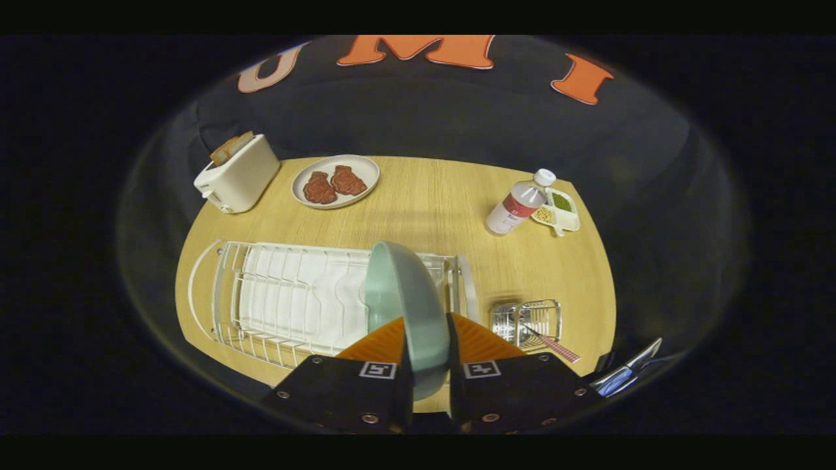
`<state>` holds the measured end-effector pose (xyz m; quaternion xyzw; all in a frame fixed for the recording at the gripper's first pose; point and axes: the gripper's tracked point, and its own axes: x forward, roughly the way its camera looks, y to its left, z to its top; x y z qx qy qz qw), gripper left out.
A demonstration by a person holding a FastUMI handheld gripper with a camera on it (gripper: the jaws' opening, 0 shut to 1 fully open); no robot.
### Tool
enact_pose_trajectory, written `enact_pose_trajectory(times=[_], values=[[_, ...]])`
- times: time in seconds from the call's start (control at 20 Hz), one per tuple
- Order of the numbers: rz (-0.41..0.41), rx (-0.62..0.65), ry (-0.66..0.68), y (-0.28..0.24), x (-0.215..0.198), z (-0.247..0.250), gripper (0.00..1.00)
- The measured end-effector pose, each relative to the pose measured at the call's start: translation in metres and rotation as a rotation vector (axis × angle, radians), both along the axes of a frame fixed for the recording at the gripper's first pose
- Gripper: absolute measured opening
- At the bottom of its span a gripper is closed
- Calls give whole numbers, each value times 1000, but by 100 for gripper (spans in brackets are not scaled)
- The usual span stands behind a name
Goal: Take the plate from the dish rack, then take the spoon from the basket and place it into the plate.
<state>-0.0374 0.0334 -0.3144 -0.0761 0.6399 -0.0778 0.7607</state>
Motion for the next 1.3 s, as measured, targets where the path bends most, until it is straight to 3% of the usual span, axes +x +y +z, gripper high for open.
enact_pose_trajectory(times=[0.35,0.6,0.95,1.3], values=[[-35,-13,-77,-14,-4,35,20],[-94,60,-132,-29,-27,68,20],[-191,169,-153,-54,-91,87,20],[-303,336,-104,-52,-170,68,20]])
